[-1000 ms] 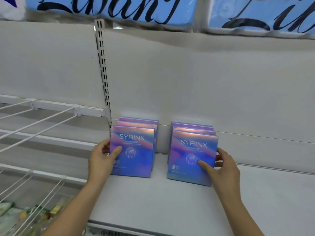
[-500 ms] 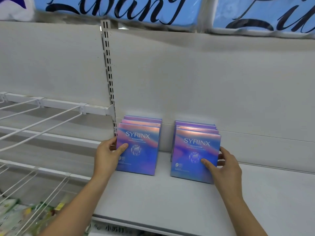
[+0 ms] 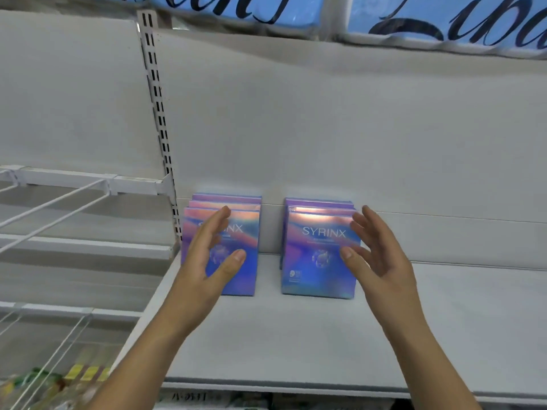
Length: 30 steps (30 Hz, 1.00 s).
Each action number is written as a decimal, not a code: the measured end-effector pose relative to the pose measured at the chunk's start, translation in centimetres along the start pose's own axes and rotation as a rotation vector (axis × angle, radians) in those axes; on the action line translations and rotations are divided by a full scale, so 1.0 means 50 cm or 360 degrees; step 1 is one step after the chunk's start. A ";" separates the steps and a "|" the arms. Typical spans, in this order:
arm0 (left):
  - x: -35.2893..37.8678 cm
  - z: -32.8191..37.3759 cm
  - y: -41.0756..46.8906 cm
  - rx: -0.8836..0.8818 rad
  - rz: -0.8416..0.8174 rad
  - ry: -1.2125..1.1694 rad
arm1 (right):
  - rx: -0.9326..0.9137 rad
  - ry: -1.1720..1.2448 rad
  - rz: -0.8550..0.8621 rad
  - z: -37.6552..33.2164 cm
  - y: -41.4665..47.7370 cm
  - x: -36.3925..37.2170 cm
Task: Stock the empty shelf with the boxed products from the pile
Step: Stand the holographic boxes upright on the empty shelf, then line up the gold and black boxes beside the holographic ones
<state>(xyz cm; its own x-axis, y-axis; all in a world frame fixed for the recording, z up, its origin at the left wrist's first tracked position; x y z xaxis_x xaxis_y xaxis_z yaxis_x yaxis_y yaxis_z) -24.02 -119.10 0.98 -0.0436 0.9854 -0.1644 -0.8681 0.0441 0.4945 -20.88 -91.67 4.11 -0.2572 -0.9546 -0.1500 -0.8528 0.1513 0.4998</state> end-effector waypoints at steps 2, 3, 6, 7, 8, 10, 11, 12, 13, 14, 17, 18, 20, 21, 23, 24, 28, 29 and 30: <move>0.024 0.004 -0.007 -0.0032 -0.0066 -0.0106 | -0.0009 0.0002 -0.0007 -0.006 -0.020 -0.007; 0.040 0.005 -0.011 -0.0054 -0.0091 -0.0171 | -0.0006 -0.0007 0.0013 -0.007 -0.032 -0.017; 0.101 0.021 -0.019 -0.0031 -0.0198 -0.0280 | -0.0011 -0.0031 0.0083 -0.014 -0.062 -0.060; 0.127 0.030 -0.022 -0.0016 -0.0237 -0.0299 | -0.0016 -0.0046 0.0098 -0.016 -0.071 -0.079; 0.154 0.040 -0.027 -0.0010 -0.0280 -0.0321 | -0.0018 -0.0064 0.0115 -0.017 -0.082 -0.100; 0.212 0.061 -0.038 0.0011 -0.0367 -0.0363 | -0.0012 -0.0094 0.0171 -0.019 -0.106 -0.147; 0.244 0.073 -0.045 0.0027 -0.0406 -0.0374 | -0.0003 -0.0107 0.0205 -0.019 -0.120 -0.176; 0.281 0.087 -0.052 0.0049 -0.0447 -0.0386 | 0.0010 -0.0120 0.0239 -0.020 -0.134 -0.209; 0.321 0.103 -0.060 0.0076 -0.0487 -0.0399 | 0.0020 -0.0135 0.0277 -0.021 -0.149 -0.246; 0.364 0.119 -0.067 0.0105 -0.0529 -0.0417 | 0.0027 -0.0151 0.0322 -0.022 -0.165 -0.287; 0.512 0.175 -0.097 0.0179 -0.0671 -0.0467 | 0.0059 -0.0219 0.0474 -0.024 -0.222 -0.429; 0.566 0.195 -0.113 0.0186 -0.0719 -0.0491 | 0.0069 -0.0242 0.0517 -0.025 -0.244 -0.480; 0.679 0.239 -0.156 0.0184 -0.0802 -0.0549 | 0.0092 -0.0275 0.0576 -0.026 -0.292 -0.589; 0.737 0.259 -0.180 0.0178 -0.0843 -0.0578 | 0.0107 -0.0289 0.0601 -0.027 -0.316 -0.644; 0.850 0.298 -0.227 0.0182 -0.0938 -0.0630 | 0.0128 -0.0325 0.0674 -0.031 -0.362 -0.749; 0.905 0.316 -0.247 0.0188 -0.0975 -0.0645 | 0.0140 -0.0348 0.0711 -0.032 -0.385 -0.801; 1.096 0.375 -0.311 0.0175 -0.1094 -0.0679 | 0.0233 -0.0425 0.0812 -0.027 -0.465 -0.985; 1.135 0.388 -0.325 0.0165 -0.1121 -0.0692 | 0.0255 -0.0435 0.0830 -0.026 -0.480 -1.024; 1.172 0.400 -0.336 0.0153 -0.1144 -0.0709 | 0.0260 -0.0447 0.0841 -0.024 -0.491 -1.060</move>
<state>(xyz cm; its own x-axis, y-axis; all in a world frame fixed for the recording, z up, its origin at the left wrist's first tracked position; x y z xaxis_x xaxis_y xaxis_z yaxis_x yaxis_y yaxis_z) -2.09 -58.82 0.08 0.7184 0.6843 -0.1250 -0.5636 0.6779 0.4721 14.22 -45.08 0.83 -0.7545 -0.6394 -0.1476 -0.6303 0.6435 0.4343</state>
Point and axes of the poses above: each hand's wrist, its own y-axis towards the middle knuckle, its own x-axis out of the palm, z = x × y, the point moved 2 cm from there along y, towards the middle knuckle, and after that the axes turned 3 degrees about -y, right-handed, at the moved point
